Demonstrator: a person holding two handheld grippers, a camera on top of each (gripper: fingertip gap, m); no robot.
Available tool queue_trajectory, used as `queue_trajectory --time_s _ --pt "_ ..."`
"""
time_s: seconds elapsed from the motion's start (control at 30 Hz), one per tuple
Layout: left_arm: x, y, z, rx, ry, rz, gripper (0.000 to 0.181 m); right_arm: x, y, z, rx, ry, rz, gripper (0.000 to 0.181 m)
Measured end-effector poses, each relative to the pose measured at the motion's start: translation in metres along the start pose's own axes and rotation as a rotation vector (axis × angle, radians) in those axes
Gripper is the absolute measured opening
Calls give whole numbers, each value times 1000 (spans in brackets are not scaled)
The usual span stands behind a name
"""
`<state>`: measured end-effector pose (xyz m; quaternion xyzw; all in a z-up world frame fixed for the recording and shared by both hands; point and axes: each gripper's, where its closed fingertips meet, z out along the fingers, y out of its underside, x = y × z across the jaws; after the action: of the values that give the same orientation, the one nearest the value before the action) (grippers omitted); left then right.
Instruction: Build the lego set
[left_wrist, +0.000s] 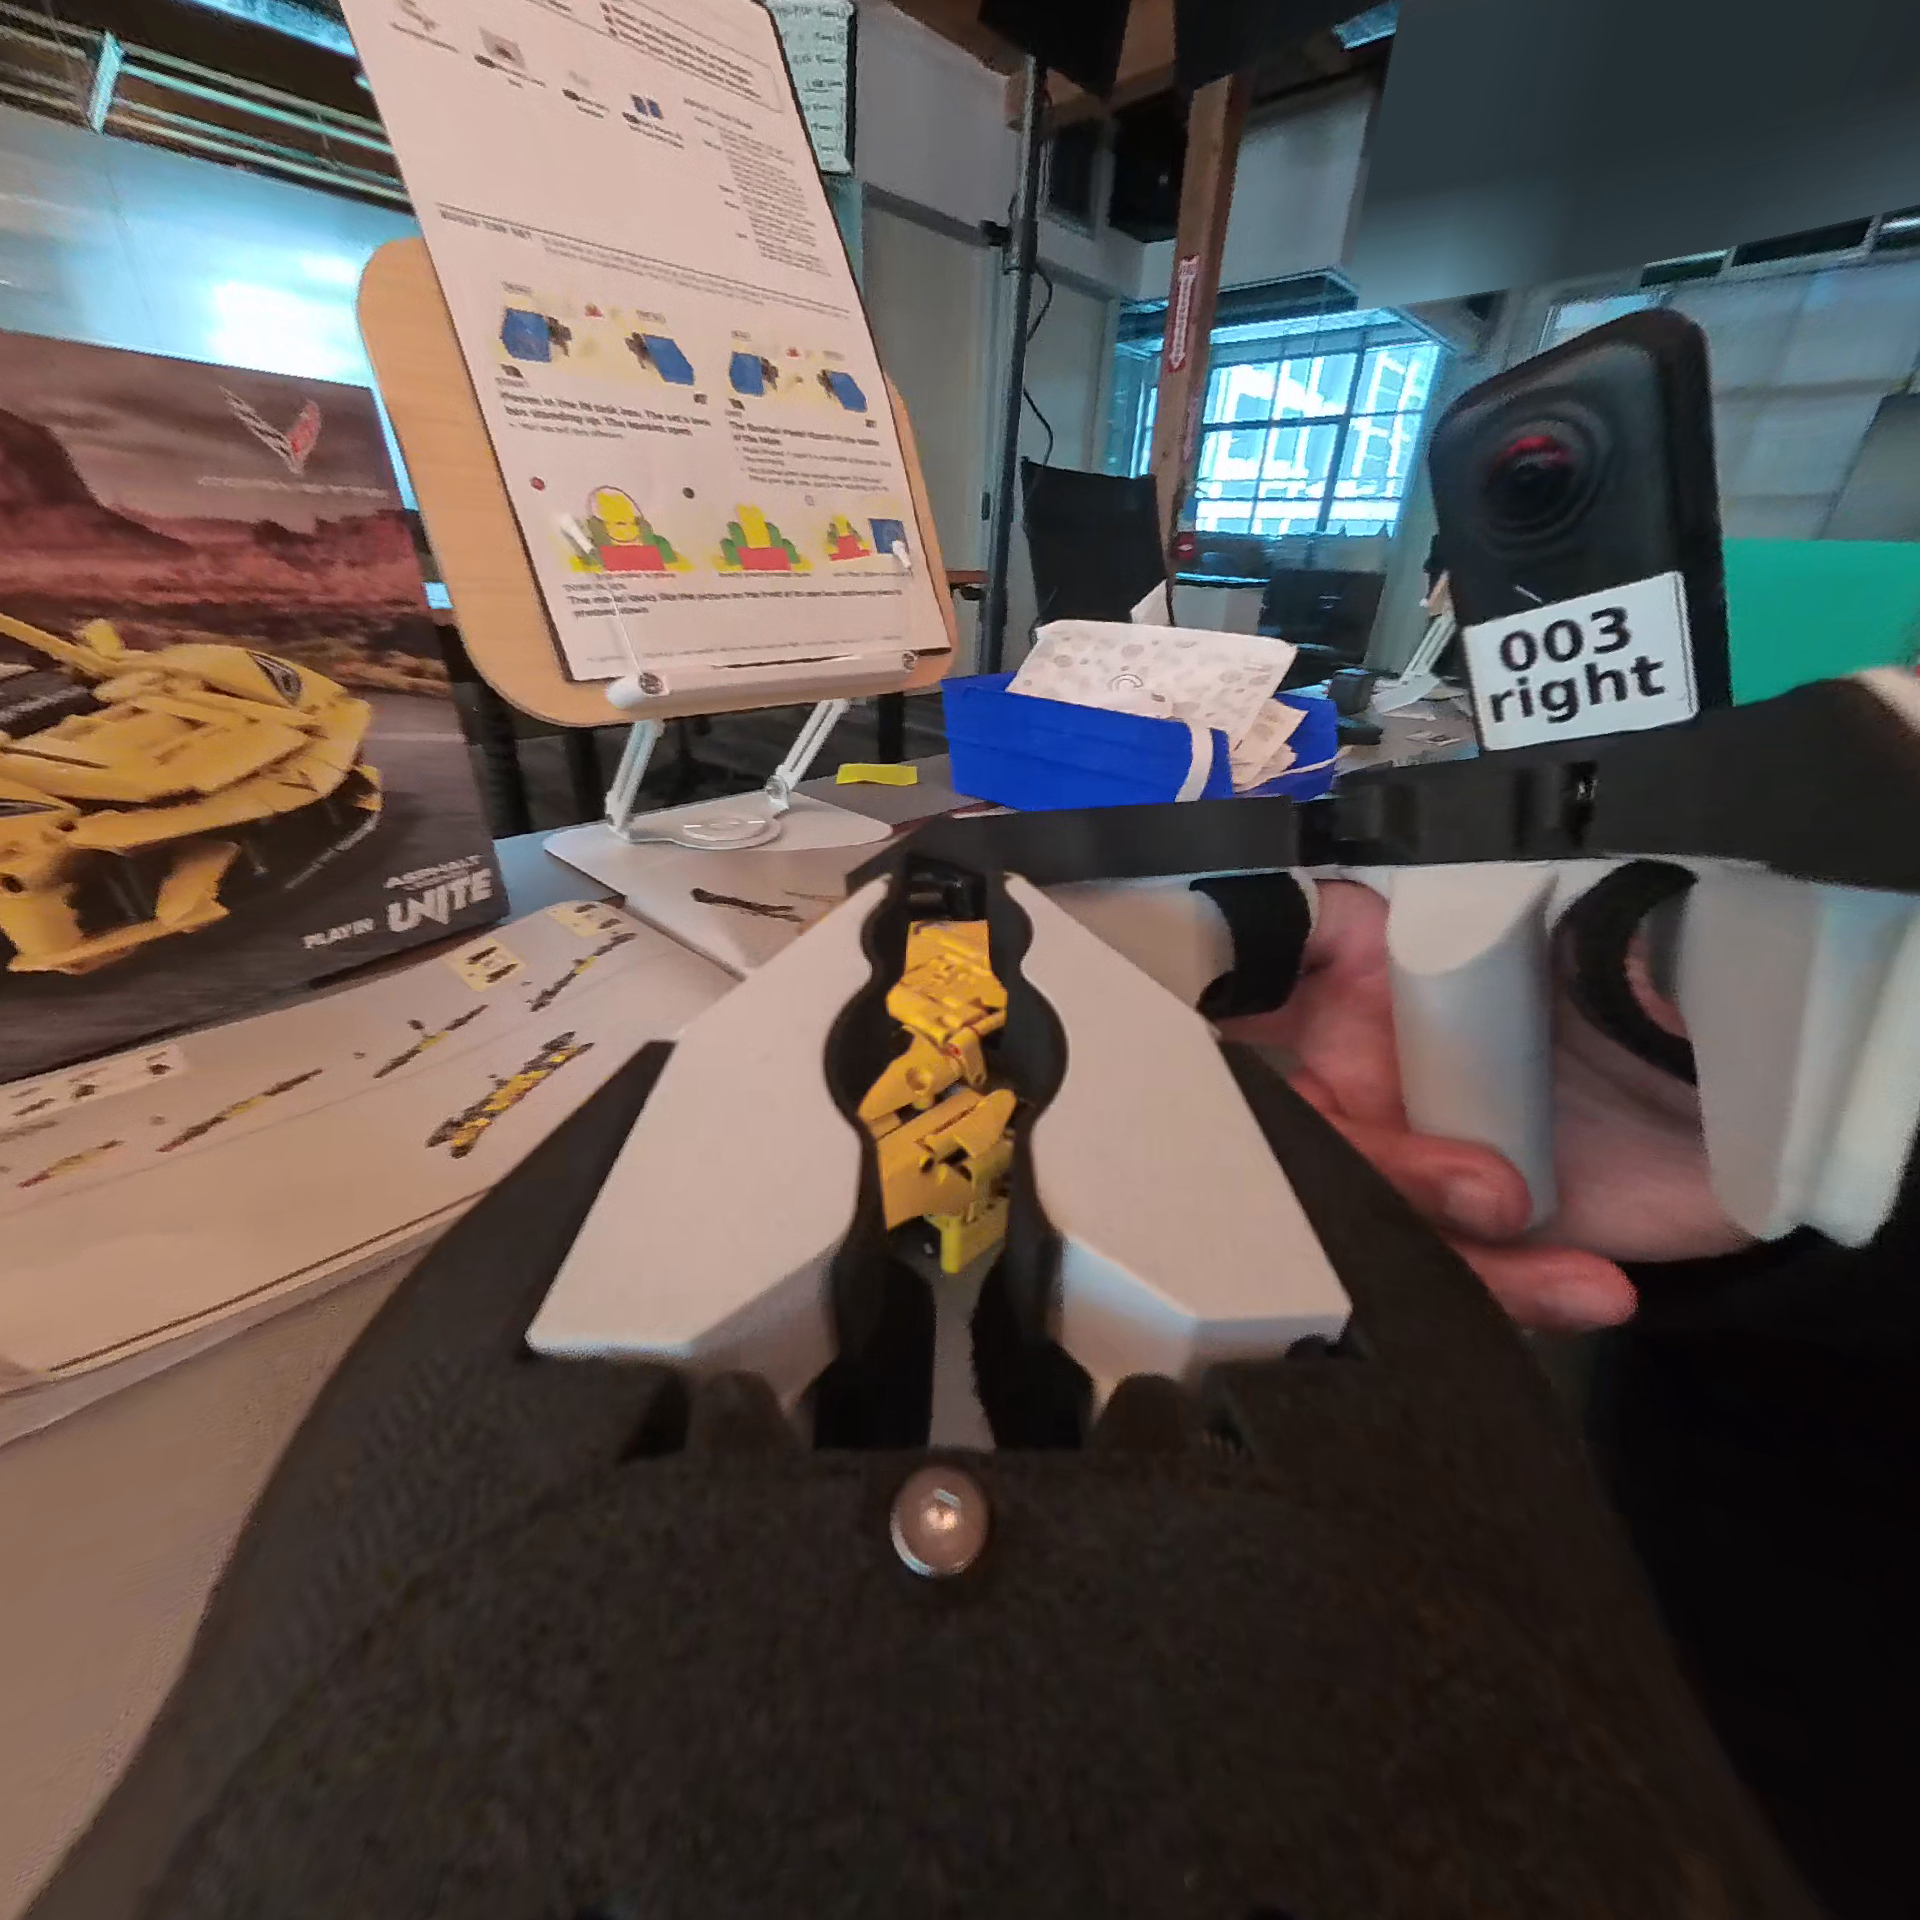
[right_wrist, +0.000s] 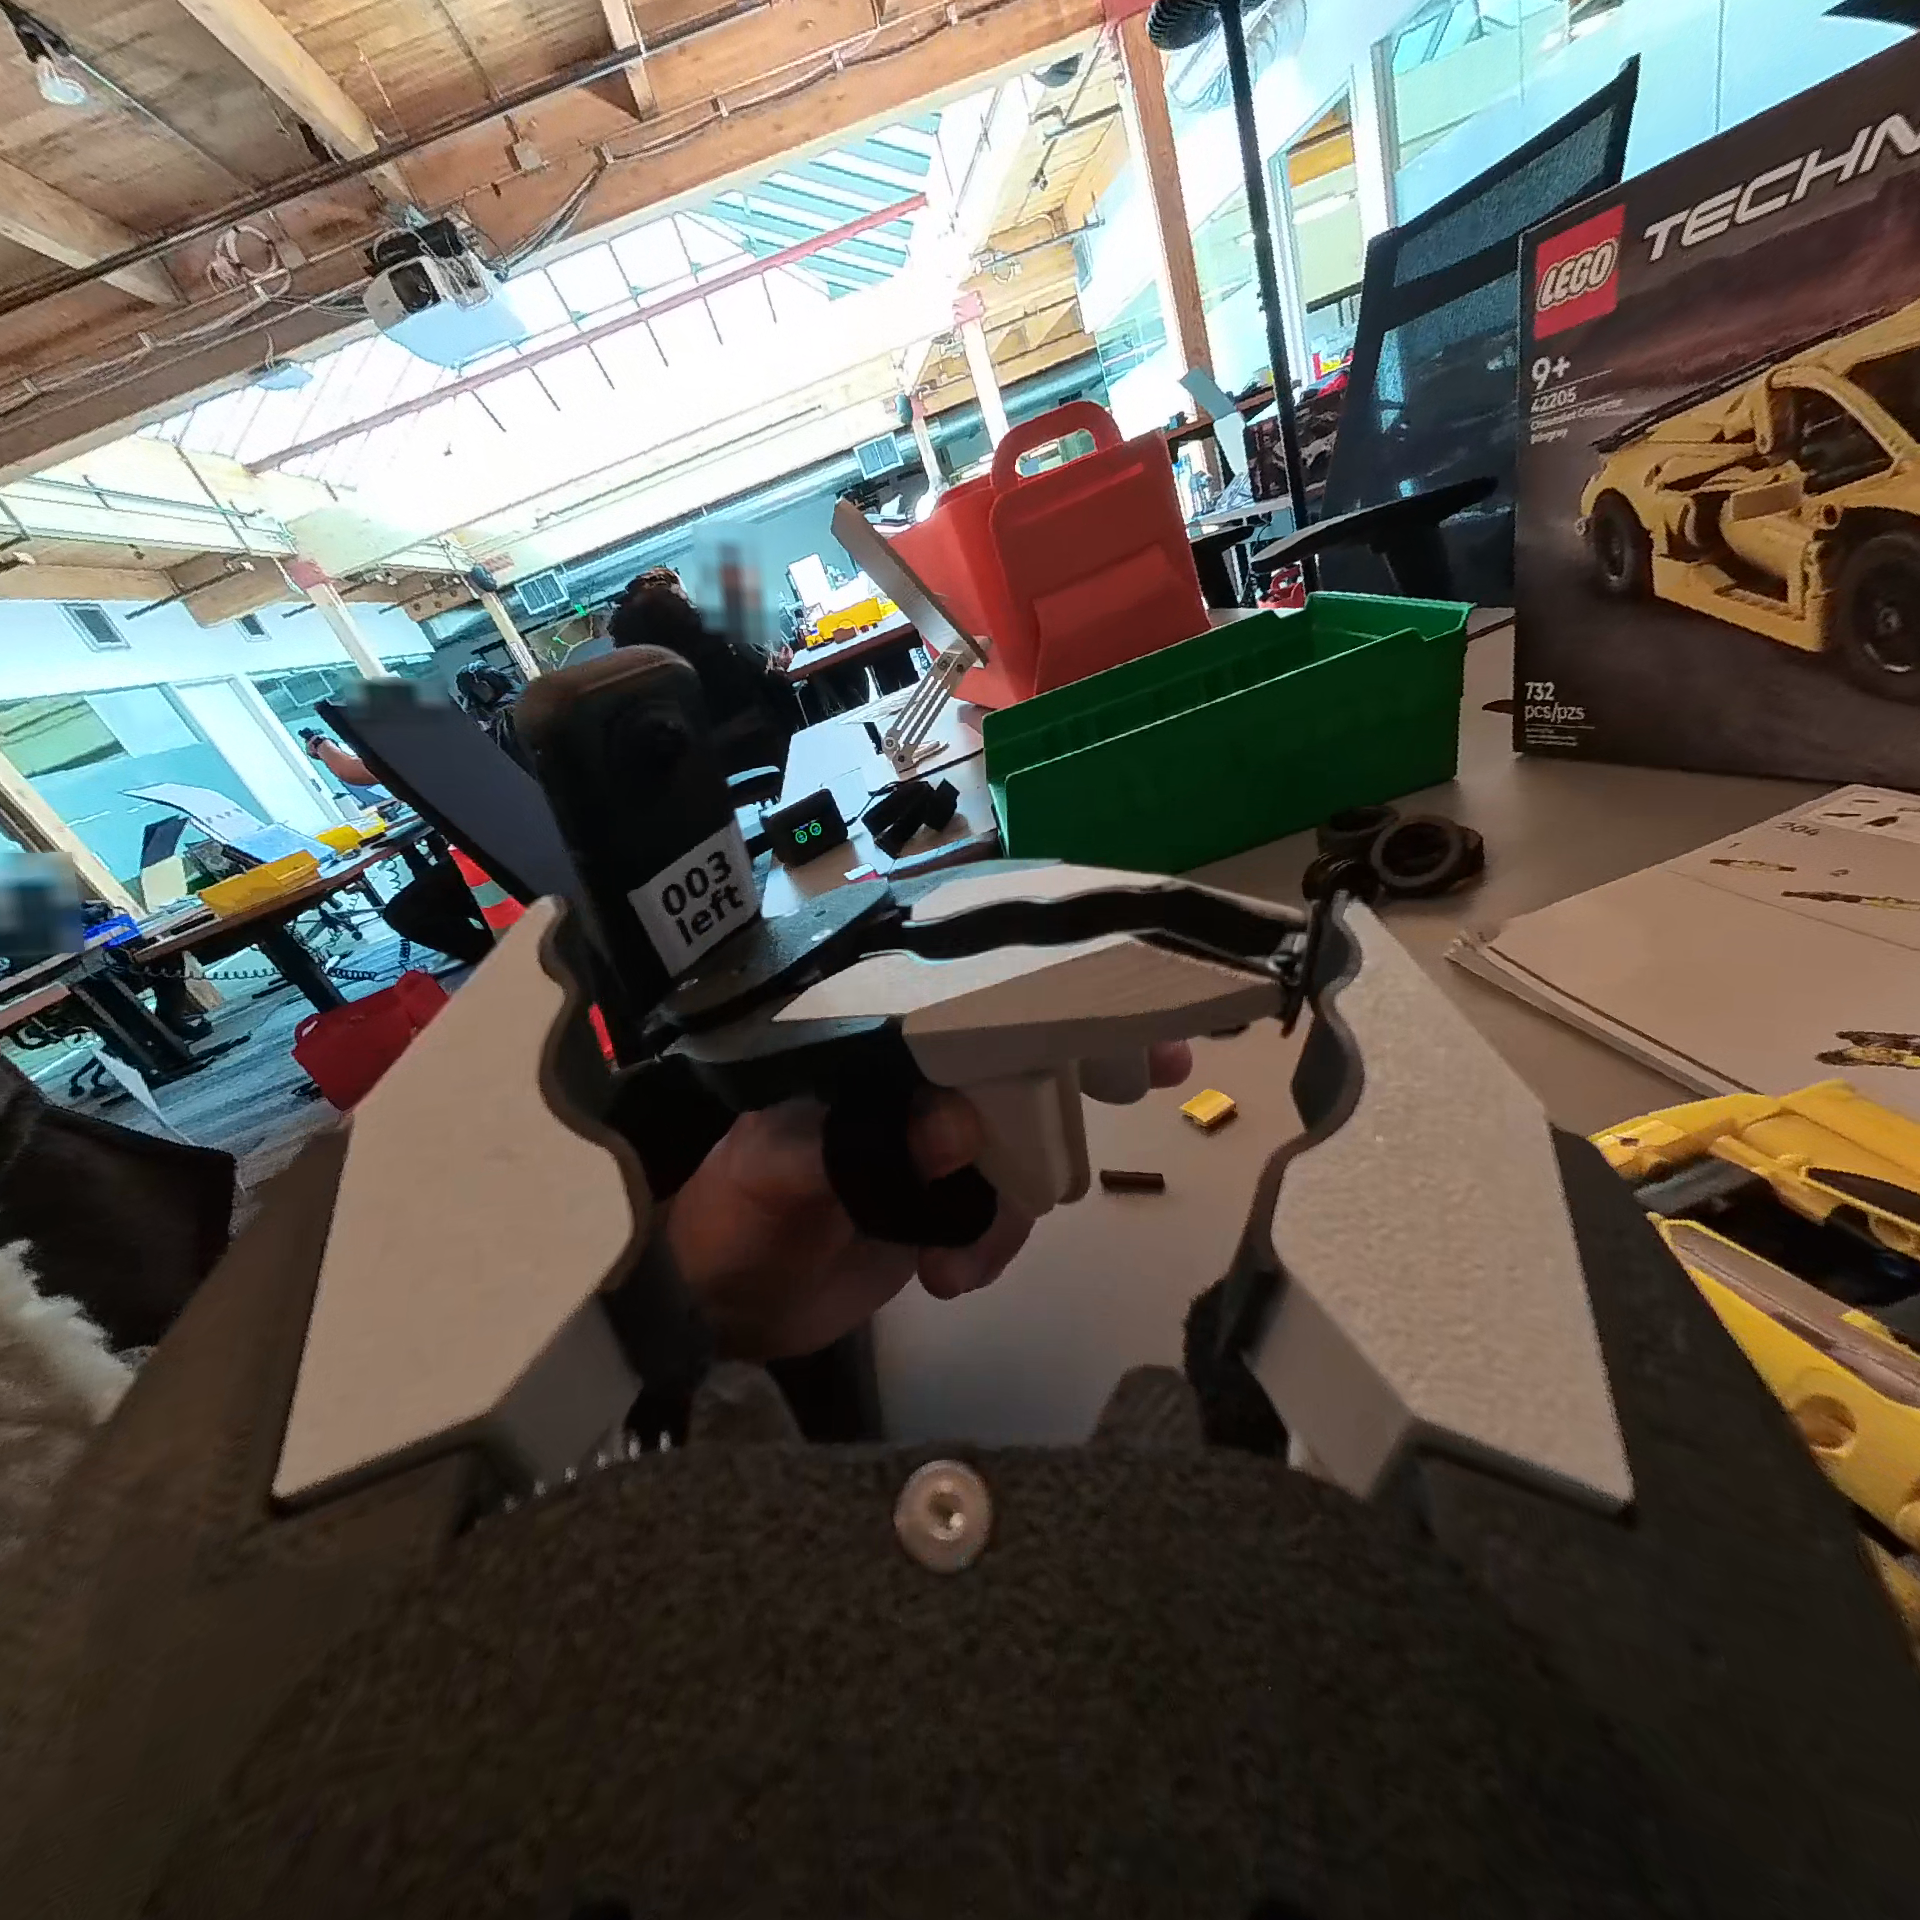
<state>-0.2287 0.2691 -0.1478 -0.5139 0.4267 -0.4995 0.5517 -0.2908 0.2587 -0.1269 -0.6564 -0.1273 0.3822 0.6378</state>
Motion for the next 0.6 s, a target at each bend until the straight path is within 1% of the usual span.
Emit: queue_trajectory --time_s 0.13,0.2,0.27,0.3,0.37,0.43,0.5,0.6 --pt "7 3 2 -18 41 -9 15 3 3 0 -13 13 -16 133" --pt "12 1 1 -5 86 -39 15 4 3 0 -16 12 -30 128" --pt "19 -11 -3 78 181 -162 15 4 0 -2 -10 10 -48 120" --pt "17 -21 -8 146 217 -238 15 6 -2 -2 3 27 -58 120" --pt "7 -35 -19 261 284 -402 15 7 -5 -4 9 48 -103 119" --pt "-8 -45 -30 359 300 -522 15 5 -4 -3 0 69 -202 117" --pt "-16 -48 -36 403 310 -584 15 -4 1 -1 -17 69 -320 114" --pt "-19 -49 -38 422 311 -601 15 -11 7 3 -40 93 -449 113"
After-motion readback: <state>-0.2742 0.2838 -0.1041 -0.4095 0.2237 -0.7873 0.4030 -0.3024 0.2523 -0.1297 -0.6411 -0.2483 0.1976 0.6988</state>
